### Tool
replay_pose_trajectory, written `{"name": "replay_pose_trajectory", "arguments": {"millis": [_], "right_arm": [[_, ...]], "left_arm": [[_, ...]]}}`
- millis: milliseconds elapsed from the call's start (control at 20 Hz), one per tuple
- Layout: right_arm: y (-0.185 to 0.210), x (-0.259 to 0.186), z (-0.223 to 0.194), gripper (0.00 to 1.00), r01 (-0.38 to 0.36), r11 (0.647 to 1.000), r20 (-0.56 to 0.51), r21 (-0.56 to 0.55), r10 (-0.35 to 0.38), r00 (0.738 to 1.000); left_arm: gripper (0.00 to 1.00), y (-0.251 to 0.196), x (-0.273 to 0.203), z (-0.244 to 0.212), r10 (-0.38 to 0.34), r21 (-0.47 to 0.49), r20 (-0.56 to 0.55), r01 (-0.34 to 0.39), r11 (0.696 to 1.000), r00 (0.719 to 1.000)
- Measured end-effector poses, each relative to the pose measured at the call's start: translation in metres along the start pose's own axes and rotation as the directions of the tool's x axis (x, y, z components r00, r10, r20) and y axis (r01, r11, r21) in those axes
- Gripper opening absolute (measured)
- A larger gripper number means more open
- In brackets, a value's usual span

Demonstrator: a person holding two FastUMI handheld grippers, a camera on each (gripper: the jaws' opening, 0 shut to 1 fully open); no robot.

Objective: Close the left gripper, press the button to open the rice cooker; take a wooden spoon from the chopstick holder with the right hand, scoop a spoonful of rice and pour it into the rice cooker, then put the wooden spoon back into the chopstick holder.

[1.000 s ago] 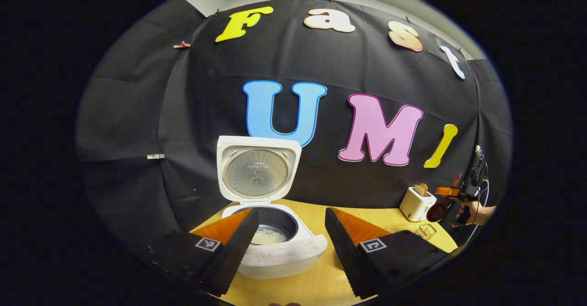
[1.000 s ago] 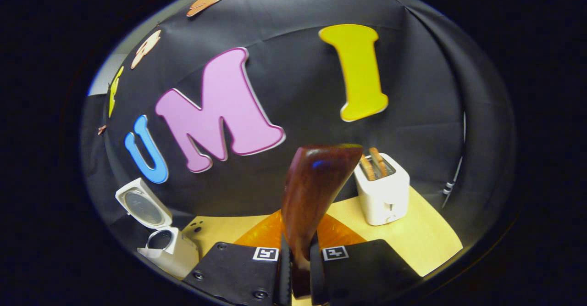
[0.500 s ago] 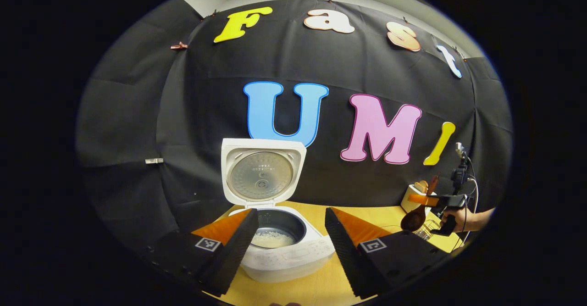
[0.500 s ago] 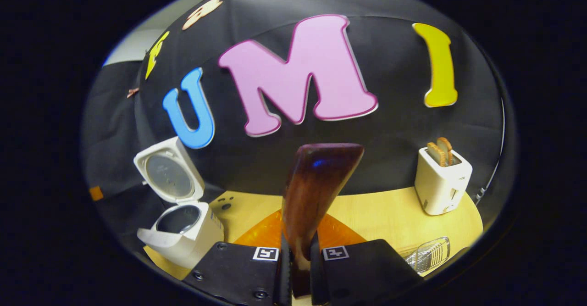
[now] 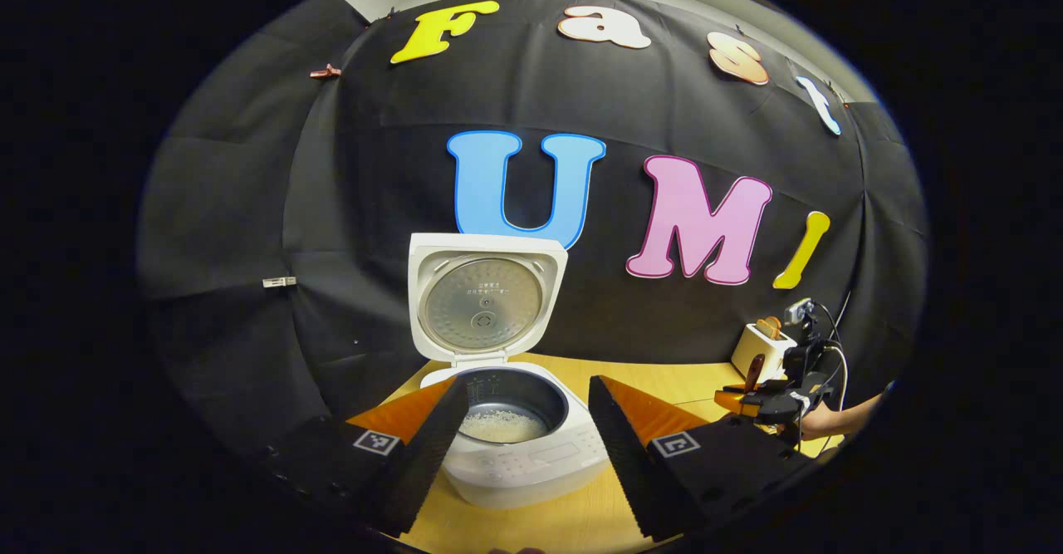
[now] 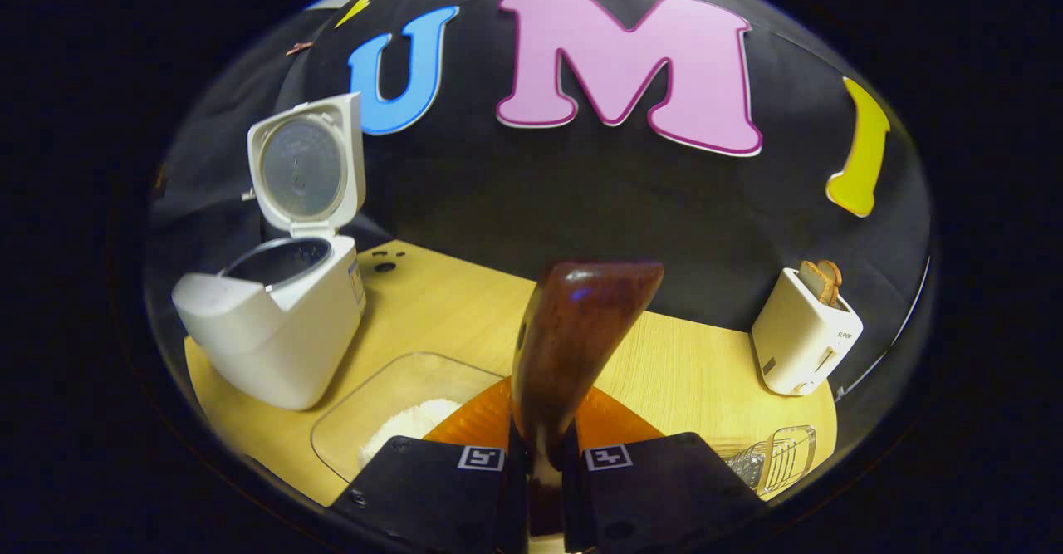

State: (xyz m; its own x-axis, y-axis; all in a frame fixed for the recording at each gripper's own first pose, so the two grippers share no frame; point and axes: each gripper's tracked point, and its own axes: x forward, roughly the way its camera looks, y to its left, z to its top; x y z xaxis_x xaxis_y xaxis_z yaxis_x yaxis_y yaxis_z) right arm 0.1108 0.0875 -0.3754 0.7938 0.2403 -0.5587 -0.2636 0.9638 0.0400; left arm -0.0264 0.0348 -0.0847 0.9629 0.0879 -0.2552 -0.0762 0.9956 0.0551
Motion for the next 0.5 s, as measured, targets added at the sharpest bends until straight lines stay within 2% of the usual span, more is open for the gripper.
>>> {"name": "replay_pose_trajectory", "arguments": {"millis": [200,300,500], "right_arm": [[0.014,0.009,-0.029,0.2,0.024,0.995,-0.071,-0.094,-0.031,0.997],[0.023,0.011,-0.033,0.2,0.028,0.997,-0.085,-0.075,-0.035,0.996],[0.044,0.015,-0.033,0.2,0.023,0.997,-0.109,0.073,-0.015,0.994]], "left_arm": [[0.94,0.009,0.002,-0.004,0.015,-0.002,-0.011,-0.015,1.0,1.0],[0.94,0.01,0.001,-0.003,0.02,-0.007,-0.008,-0.02,1.0,1.0],[0.94,0.015,-0.002,-0.002,0.034,-0.009,-0.002,-0.034,0.999,0.999]]}}
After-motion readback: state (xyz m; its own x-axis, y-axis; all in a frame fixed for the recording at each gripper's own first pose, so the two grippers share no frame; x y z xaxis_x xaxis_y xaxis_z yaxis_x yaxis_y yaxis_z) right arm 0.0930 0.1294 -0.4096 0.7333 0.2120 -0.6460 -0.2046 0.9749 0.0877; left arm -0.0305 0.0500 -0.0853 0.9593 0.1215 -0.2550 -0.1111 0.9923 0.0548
